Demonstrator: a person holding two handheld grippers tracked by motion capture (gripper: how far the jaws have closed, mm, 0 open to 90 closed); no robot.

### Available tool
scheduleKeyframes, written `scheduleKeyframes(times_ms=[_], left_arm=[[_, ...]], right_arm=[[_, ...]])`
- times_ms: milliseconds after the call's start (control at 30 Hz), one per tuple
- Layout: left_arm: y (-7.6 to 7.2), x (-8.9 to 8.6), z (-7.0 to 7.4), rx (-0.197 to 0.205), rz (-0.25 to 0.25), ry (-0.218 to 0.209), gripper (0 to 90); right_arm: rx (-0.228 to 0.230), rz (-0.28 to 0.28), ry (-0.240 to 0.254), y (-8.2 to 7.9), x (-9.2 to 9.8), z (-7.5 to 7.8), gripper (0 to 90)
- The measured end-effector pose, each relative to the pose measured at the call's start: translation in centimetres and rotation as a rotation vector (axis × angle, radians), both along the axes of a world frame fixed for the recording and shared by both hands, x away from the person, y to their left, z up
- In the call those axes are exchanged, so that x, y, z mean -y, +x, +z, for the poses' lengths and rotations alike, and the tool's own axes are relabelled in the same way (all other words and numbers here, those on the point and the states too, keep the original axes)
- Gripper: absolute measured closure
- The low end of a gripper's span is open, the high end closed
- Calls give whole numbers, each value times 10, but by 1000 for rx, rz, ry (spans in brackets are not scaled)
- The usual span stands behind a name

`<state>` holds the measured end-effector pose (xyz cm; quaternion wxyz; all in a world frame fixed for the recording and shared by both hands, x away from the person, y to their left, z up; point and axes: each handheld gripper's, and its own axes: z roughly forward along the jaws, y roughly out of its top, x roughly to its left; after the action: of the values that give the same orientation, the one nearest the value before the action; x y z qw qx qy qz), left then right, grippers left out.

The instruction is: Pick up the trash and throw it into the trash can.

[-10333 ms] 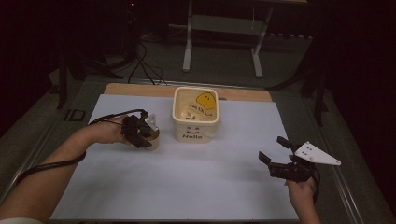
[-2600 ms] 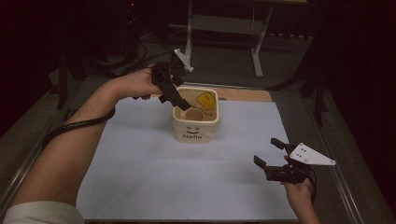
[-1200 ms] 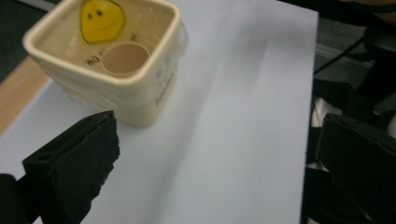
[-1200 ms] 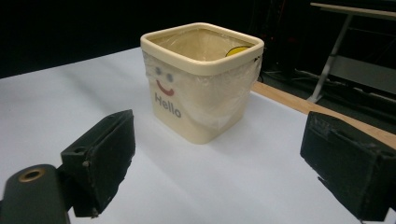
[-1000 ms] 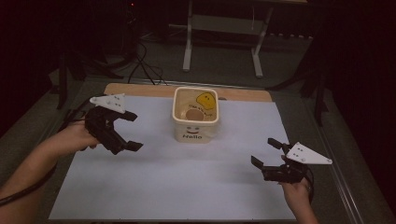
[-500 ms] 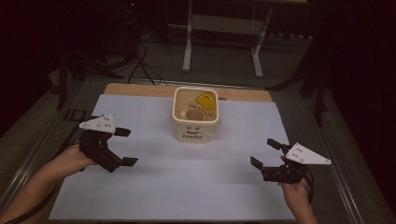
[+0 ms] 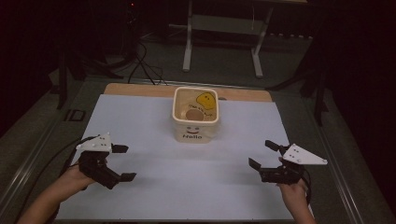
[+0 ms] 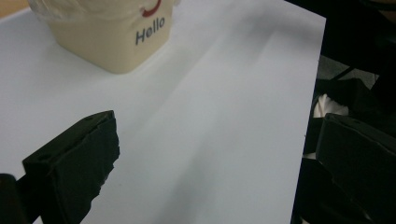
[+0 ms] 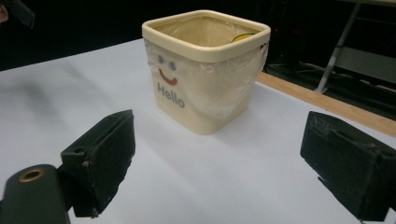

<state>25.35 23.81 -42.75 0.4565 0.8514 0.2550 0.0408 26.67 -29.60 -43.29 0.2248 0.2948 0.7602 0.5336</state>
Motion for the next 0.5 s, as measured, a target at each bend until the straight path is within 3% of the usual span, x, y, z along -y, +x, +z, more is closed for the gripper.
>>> scheduleKeyframes(times_ms=[500], left_arm=[[-7,-2,-38,29,86,-6,2]], right_arm=[[-20,17,-6,1,-3,-7,100]])
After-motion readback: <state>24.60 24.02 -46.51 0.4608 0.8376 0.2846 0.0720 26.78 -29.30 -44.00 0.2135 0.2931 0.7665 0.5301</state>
